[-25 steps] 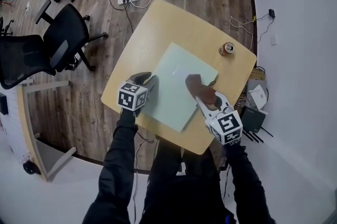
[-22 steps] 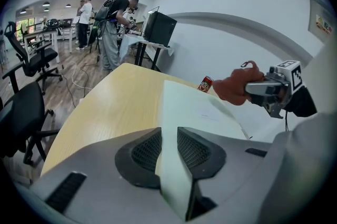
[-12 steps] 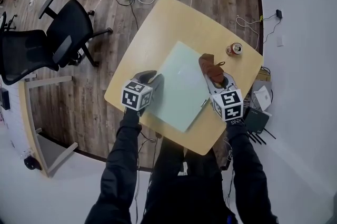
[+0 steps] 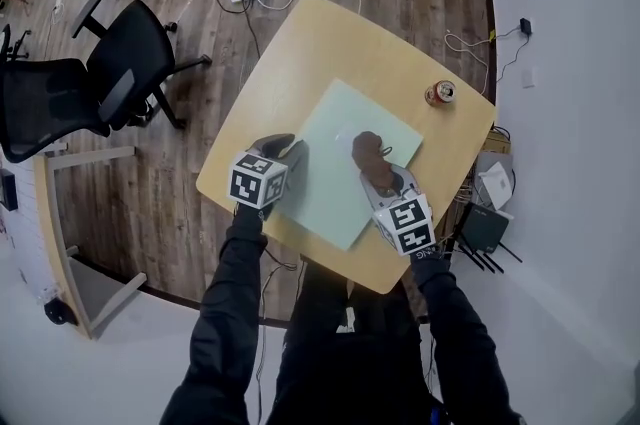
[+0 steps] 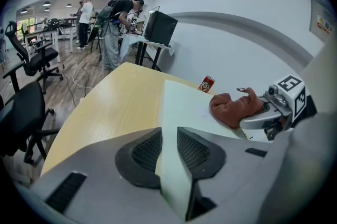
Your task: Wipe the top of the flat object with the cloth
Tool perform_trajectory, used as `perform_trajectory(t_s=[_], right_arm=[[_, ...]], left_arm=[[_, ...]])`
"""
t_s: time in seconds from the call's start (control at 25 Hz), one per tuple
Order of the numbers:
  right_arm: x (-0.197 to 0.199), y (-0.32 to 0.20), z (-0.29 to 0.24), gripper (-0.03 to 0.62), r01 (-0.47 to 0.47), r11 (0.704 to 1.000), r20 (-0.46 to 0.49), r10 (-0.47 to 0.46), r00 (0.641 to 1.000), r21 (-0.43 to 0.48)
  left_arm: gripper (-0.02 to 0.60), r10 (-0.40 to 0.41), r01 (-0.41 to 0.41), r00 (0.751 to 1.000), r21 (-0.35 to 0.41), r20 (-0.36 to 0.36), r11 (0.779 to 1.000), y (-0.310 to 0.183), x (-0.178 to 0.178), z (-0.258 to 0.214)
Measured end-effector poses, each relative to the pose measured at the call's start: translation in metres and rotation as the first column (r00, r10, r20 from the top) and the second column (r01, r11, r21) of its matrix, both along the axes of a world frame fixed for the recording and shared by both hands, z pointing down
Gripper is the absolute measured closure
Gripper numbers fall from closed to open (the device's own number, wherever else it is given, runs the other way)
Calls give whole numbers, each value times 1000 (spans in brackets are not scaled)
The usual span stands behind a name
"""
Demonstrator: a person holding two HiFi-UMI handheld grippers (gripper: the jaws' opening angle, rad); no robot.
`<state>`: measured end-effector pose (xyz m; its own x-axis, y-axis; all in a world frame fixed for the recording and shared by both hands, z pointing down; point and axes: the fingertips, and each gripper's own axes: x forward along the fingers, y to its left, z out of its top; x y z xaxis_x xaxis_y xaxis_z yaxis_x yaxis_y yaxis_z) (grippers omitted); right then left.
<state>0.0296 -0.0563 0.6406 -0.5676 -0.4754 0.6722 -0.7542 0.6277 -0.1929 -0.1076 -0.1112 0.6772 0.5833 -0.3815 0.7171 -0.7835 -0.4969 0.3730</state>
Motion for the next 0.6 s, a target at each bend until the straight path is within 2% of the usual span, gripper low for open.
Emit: perform_trajectory(t_s=[0.6], right_arm=[[-53,82,-2,476,139,989,58,-135,989,-60]], left_arm=[[471,7,-7,1000,1,1,1000,2,1,1]])
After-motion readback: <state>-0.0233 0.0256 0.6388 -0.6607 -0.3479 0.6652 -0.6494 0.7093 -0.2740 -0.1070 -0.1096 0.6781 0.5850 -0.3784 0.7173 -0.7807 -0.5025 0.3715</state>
